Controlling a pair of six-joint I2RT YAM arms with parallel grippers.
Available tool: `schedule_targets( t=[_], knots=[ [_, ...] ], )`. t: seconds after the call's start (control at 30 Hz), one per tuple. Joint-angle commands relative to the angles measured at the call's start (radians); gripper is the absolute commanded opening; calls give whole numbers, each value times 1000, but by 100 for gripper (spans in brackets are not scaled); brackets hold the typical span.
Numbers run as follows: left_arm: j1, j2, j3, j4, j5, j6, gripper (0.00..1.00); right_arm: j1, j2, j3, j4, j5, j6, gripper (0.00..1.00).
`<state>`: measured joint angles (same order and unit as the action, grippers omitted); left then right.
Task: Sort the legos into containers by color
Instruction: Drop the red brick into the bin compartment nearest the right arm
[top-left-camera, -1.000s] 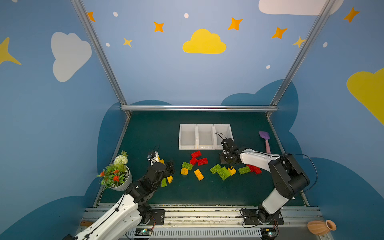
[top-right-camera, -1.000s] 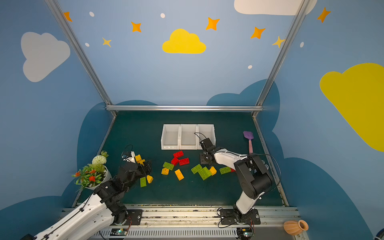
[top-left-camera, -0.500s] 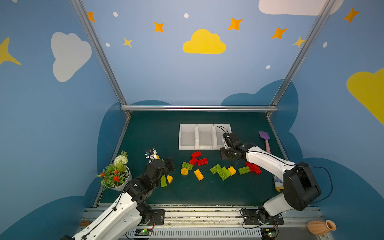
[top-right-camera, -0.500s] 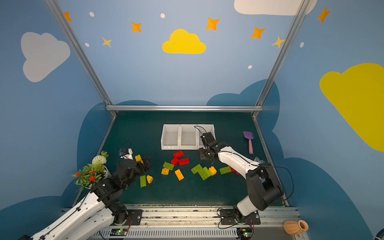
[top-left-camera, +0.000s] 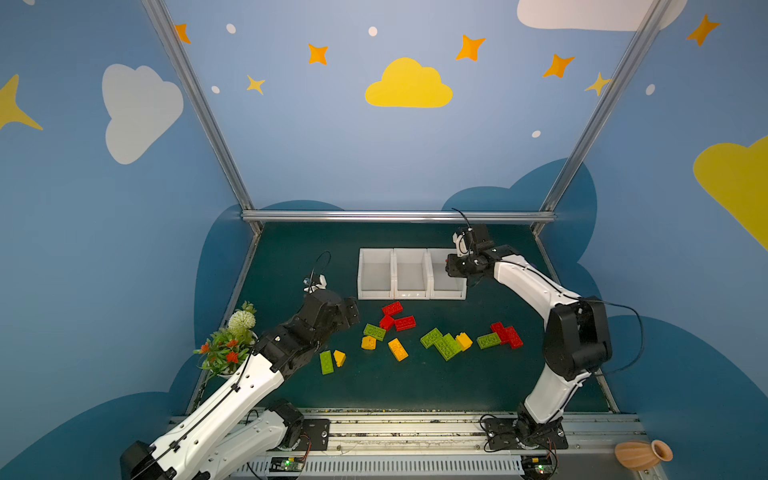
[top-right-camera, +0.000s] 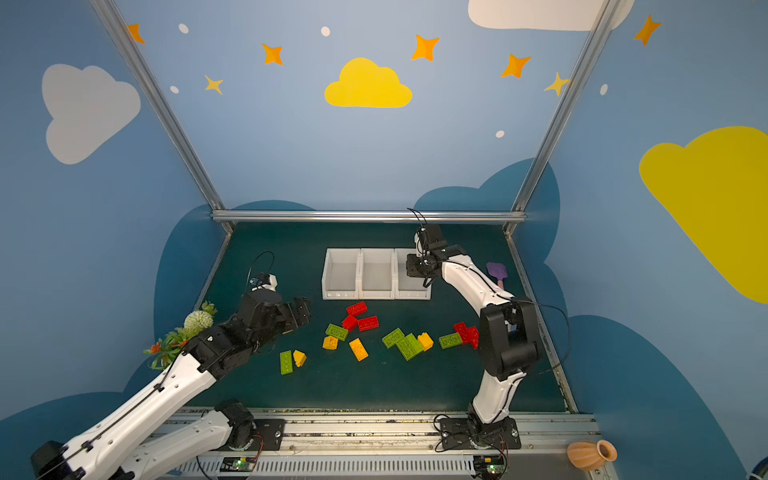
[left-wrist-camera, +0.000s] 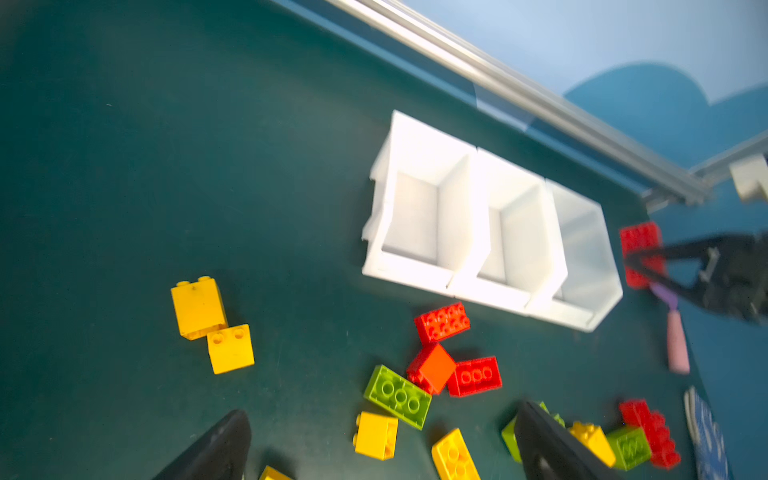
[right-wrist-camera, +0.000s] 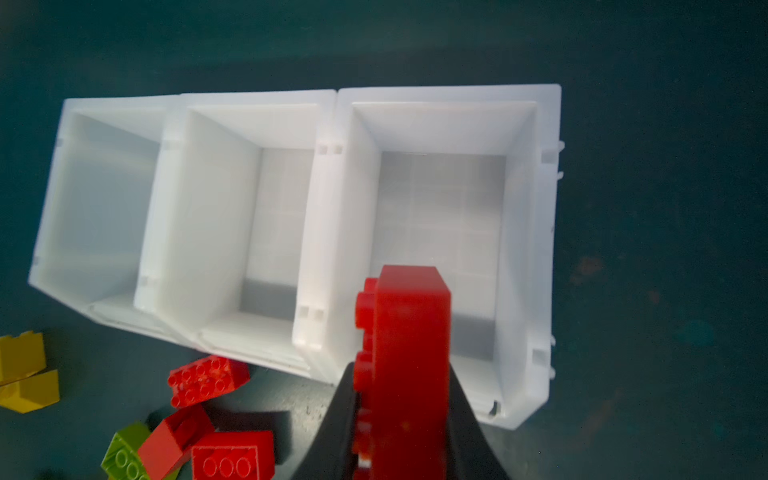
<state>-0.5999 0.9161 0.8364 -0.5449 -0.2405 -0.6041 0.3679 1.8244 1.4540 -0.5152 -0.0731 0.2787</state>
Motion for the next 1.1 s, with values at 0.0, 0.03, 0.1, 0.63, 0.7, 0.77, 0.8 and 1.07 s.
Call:
schedule_targets(
  t=[0.0, 0.03, 0.1, 0.63, 0.7, 0.77, 0.8, 1.07],
  knots=[
    [9, 67, 68, -70, 62, 98, 99, 0, 54, 59, -50, -47, -18, 11],
    [9, 93, 83, -89, 77, 109, 99, -2, 70, 73, -52, -49, -16, 14],
    [9, 136, 100, -111, 103, 116, 99, -9, 97, 90, -50, -55, -9, 24],
    [-22, 399, 201, -158, 242, 176, 86, -21, -127, -104, 102, -76, 8, 69],
    [-28, 438, 221, -161, 259, 186, 81, -19, -225, -216, 173, -93, 26, 74],
    [-35, 478, 242, -173, 268, 192, 79, -16, -324, -327, 240, -107, 49, 76],
    [-37, 497, 251, -177, 271, 198, 78, -14, -375, -396, 274, -112, 57, 77],
    [-87, 652, 343, -203, 225, 220, 76, 14, -702, -754, 405, -91, 178, 84]
  ],
)
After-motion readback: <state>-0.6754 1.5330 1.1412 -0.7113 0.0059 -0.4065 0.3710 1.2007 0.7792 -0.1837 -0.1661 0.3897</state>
